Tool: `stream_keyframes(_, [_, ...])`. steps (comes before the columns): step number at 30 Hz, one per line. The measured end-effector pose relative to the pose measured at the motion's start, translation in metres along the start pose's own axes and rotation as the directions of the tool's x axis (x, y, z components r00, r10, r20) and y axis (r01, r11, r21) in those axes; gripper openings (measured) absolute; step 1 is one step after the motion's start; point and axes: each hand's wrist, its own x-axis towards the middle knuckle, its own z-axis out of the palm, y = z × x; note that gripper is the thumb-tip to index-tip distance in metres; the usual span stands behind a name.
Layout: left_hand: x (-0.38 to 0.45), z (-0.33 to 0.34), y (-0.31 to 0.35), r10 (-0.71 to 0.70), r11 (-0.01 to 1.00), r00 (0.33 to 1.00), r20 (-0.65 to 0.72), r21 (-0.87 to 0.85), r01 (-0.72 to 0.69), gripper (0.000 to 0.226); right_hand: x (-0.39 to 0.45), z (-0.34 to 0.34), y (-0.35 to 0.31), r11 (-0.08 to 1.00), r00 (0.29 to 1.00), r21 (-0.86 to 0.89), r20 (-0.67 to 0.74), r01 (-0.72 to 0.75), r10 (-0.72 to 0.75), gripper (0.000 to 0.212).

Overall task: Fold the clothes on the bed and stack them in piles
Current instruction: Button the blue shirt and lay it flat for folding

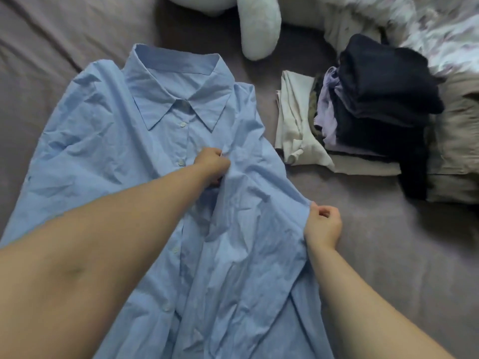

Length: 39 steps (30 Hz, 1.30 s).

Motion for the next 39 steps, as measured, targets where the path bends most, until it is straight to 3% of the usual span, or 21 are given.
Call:
stream_keyframes(2, [-0.003,0.001,0.019,-0.041,0.996,0.999,0.019,-0.079,0.042,0.023,-0.005,-0.001,-0.001,0.994,0.997,0.086,0.041,-0.063,0.06,0.035])
stream_keyframes(5, [0.014,-0.002,0.047,0.12,0.992,0.993,-0.002,-0.026,-0.12,0.034,-0.018,-0.007,0.008,0.971,0.989,0.194,0.08,-0.138,0.125,0.046])
stream_keyframes(7, [0.026,-0.001,0.057,0.196,0.981,0.98,-0.029,-0.001,-0.196,0.023,-0.032,-0.013,0.023,0.97,0.983,0.209,0.157,-0.126,0.094,0.041])
stream_keyframes(9, [0.04,0.0,0.056,0.196,0.971,0.971,-0.138,-0.107,-0.212,0.007,-0.044,-0.017,0.047,0.979,0.966,0.19,0.259,-0.074,0.023,0.035])
stream_keyframes(12, [0.037,0.005,0.036,0.088,0.914,0.985,-0.148,-0.381,-0.139,0.017,-0.052,-0.03,0.073,0.983,0.957,0.173,0.289,-0.054,0.001,0.032])
stream_keyframes(14, [0.0,0.01,0.002,0.138,0.937,0.965,-0.224,-0.288,-0.2,0.03,-0.061,-0.04,0.078,0.974,0.955,0.214,0.296,-0.078,0.011,0.019])
stream_keyframes(16, [-0.061,0.016,-0.047,0.306,0.938,0.895,-0.325,-0.06,-0.342,0.05,-0.079,-0.049,0.081,0.956,0.96,0.283,0.28,-0.078,-0.004,0.011])
stream_keyframes(18, [-0.132,0.025,-0.101,0.438,0.898,0.847,-0.301,0.115,-0.424,0.057,-0.106,-0.058,0.091,0.964,0.976,0.267,0.207,0.005,-0.062,0.021])
stream_keyframes(20, [-0.196,0.035,-0.15,0.33,0.942,0.907,-0.263,0.159,-0.297,0.068,-0.138,-0.065,0.102,0.981,0.981,0.193,0.191,-0.004,-0.034,0.018])
stream_keyframes(22, [-0.24,0.045,-0.191,0.132,0.98,0.942,-0.31,0.181,-0.077,0.08,-0.17,-0.066,0.122,0.986,0.958,0.098,0.265,-0.138,0.108,0.017])
stream_keyframes(25, [-0.274,0.051,-0.224,-0.096,0.968,0.931,-0.352,0.183,0.169,0.075,-0.212,-0.059,0.154,0.944,0.842,0.006,0.456,-0.329,0.29,0.022])
stream_keyframes(27, [-0.282,0.052,-0.234,-0.091,0.952,0.921,-0.379,0.237,0.192,0.055,-0.227,-0.053,0.165,0.936,0.784,0.022,0.553,-0.352,0.282,0.022])
stream_keyframes(30, [-0.286,0.047,-0.237,-0.139,0.96,0.929,-0.344,0.183,0.212,0.043,-0.233,-0.047,0.171,0.961,0.748,-0.034,0.62,-0.273,0.234,0.015])
stream_keyframes(33, [-0.296,0.039,-0.254,-0.207,0.961,0.953,-0.221,0.137,0.241,0.015,-0.24,-0.061,0.179,0.98,0.825,-0.084,0.53,-0.18,0.198,0.013])
stream_keyframes(36, [-0.318,0.038,-0.274,-0.252,0.95,0.942,-0.222,0.127,0.284,0.031,-0.248,-0.085,0.193,0.975,0.901,-0.161,0.382,-0.157,0.208,0.025])
stream_keyframes(39, [-0.335,0.045,-0.282,-0.276,0.95,0.938,-0.211,0.086,0.3,0.017,-0.257,-0.095,0.194,0.959,0.911,-0.233,0.34,-0.159,0.234,0.011])
